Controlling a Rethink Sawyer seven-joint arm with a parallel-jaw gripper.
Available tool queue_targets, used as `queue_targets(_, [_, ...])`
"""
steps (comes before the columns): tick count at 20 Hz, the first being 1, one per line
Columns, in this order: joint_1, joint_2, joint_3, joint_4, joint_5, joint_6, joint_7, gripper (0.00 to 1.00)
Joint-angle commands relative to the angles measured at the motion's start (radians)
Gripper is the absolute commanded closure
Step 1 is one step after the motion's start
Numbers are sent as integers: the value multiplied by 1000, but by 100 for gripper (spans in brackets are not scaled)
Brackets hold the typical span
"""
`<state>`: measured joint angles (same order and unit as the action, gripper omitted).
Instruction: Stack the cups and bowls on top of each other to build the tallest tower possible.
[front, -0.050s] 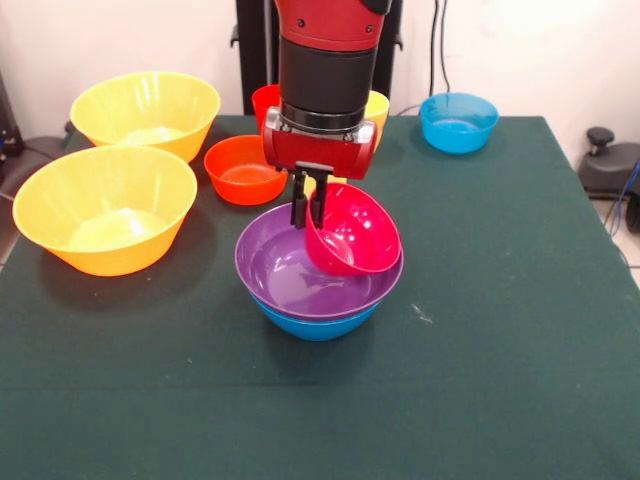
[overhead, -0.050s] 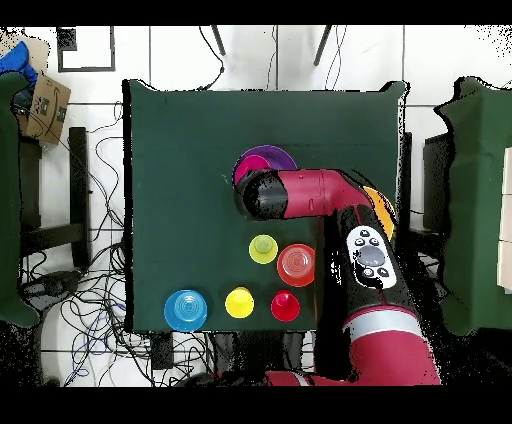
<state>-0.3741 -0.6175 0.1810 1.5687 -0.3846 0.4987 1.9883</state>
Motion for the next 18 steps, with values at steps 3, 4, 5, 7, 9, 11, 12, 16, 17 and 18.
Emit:
queue_targets(3, [-16,41,27,40,-84,-79,-33,100])
queue_targets(4, [-16,41,28,40,-82,-82,-33,100])
queue_targets(5, [-17,42,28,40,-81,-85,-33,100])
queue_targets(7, [-15,46,28,34,-81,-87,-33,100])
queue_targets(9, [-12,49,24,30,-81,-87,-31,100])
queue_targets(11, [-12,53,24,26,-79,-89,-30,100])
queue_targets(12, [-12,54,24,25,-78,-89,-29,100])
queue_targets(16, [-3,59,17,17,-81,-89,-23,100])
queue_targets(17, [-3,59,15,17,-84,-92,-23,100])
queue_targets(18, [1,60,10,14,-86,-90,-21,100])
